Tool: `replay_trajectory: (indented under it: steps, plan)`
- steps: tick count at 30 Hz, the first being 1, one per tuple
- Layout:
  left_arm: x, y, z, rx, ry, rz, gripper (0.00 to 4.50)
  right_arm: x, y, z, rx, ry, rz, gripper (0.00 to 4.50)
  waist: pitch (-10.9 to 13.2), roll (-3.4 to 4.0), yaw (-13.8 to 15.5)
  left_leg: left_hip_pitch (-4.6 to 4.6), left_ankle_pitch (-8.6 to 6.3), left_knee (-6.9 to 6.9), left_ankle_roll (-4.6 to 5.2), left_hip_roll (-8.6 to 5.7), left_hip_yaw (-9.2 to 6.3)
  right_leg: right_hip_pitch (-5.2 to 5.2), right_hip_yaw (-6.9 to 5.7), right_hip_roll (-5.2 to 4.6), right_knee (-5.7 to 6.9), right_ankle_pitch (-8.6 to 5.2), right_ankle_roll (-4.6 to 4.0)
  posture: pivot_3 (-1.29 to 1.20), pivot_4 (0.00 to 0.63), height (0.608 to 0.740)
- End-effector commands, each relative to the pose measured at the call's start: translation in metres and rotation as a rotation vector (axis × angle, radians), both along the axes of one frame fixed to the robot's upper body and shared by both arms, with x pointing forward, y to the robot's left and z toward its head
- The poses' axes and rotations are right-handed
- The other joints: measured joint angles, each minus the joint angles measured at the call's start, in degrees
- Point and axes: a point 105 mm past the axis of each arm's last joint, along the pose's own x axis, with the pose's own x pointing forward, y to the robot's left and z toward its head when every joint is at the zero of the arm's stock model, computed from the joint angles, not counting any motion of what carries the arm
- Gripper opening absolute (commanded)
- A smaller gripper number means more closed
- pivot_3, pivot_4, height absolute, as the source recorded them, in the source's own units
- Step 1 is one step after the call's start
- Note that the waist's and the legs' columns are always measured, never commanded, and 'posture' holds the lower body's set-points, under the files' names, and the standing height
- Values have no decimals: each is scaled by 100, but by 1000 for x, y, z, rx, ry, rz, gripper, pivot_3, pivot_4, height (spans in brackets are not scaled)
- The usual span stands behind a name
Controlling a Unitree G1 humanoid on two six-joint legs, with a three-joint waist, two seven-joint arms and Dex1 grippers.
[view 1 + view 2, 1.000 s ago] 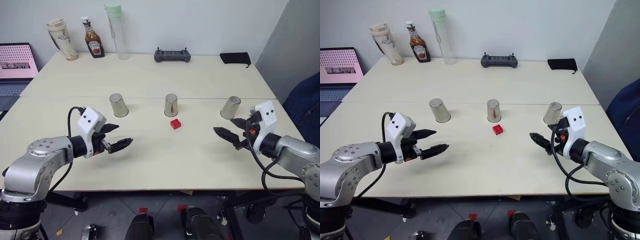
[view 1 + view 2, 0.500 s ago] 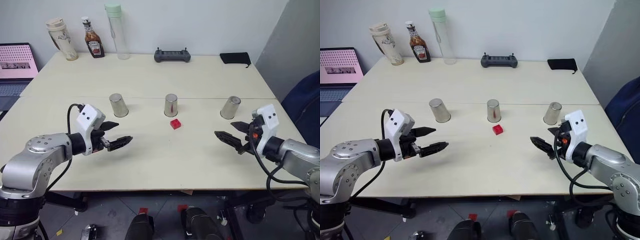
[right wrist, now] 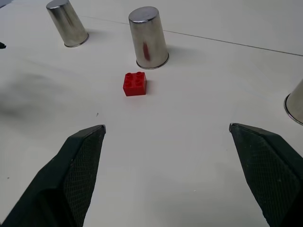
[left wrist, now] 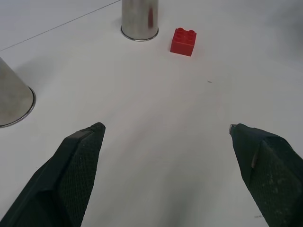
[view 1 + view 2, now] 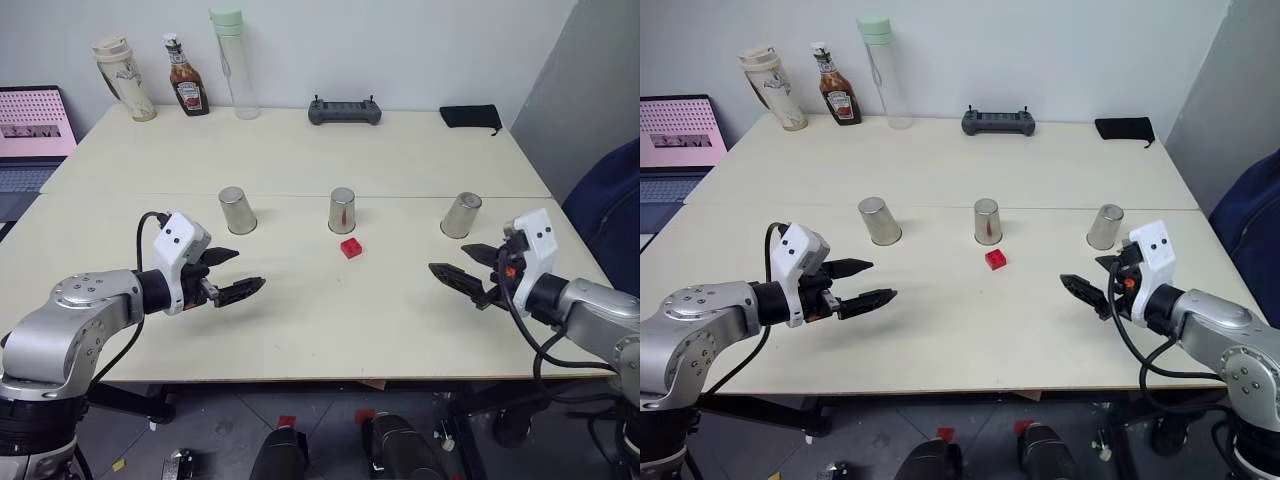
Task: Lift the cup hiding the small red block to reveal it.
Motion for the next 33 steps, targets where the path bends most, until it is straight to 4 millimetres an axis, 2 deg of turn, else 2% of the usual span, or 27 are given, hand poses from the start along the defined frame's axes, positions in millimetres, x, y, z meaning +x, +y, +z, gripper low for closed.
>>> replay_trajectory:
  steps: [1,6,17,22,33]
  plan:
    - [1,0,11,23,-47,-10,4500,-2,2,11,0,-53,15,4447,0,0,0,0,0,0,0,0,0,0,0,0,0,0,0,0,150,740]
    - [2,-2,11,19,-49,-7,4500,-4,1,9,-12,-45,15,4447,0,0,0,0,0,0,0,0,0,0,0,0,0,0,0,0,150,740]
    - [-2,13,21,-61,-68,84,4500,-6,-1,6,-32,-57,-17,4447,0,0,-2,1,0,0,0,2,0,0,0,0,1,0,0,0,150,740]
    - [-2,9,20,-92,-60,82,4500,-7,6,3,-23,-49,6,4447,0,0,0,1,0,2,0,0,-1,1,-1,0,0,0,0,0,150,740]
    - [-2,3,20,-94,-58,60,4500,-5,6,7,-15,-59,4,4447,0,0,8,1,0,1,0,0,0,1,0,0,1,0,0,0,150,740]
